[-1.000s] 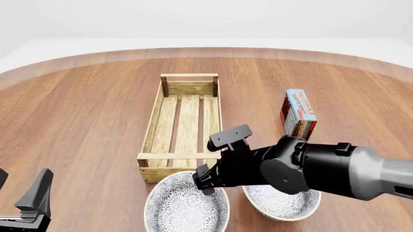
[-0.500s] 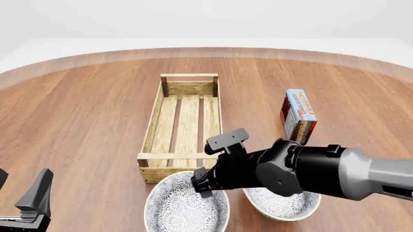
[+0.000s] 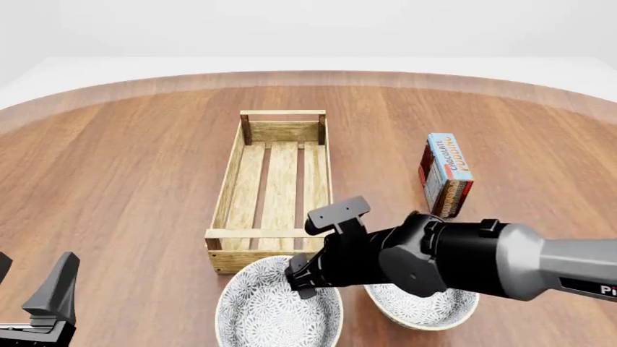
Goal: Stack the left bowl on the right bowl and place them in the tray.
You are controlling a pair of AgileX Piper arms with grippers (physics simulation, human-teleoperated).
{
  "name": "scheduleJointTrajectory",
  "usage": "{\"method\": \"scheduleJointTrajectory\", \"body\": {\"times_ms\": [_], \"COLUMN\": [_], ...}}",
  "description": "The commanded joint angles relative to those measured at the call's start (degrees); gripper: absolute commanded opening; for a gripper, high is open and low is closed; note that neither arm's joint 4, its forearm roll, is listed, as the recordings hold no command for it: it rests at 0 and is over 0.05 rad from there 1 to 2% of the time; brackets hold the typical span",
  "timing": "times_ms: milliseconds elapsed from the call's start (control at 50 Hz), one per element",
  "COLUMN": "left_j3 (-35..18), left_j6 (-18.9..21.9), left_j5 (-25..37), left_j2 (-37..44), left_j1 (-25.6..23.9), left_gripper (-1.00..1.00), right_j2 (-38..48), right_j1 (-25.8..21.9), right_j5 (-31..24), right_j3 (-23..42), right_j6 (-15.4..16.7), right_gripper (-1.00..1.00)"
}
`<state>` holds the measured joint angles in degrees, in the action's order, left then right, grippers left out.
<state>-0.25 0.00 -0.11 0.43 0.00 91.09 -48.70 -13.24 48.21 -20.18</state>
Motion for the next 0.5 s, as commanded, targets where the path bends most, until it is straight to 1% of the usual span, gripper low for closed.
{"method": "scheduleJointTrajectory", "body": {"times_ms": [20,500], "left_j3": [0.0,0.0], "left_j6": [0.0,0.0], "left_j5": [0.0,0.0], "left_j2": [0.0,0.0], "left_j1": [0.0,0.0], "left_gripper": [1.0,1.0], "right_j2": [0.6,2.6], "right_j1": [0.0,-0.5], "right_j5": [0.5,2.1], "right_j3": [-0.1,-0.8], "right_j6": [-0.3,-1.3], "right_gripper": [1.0,1.0]}}
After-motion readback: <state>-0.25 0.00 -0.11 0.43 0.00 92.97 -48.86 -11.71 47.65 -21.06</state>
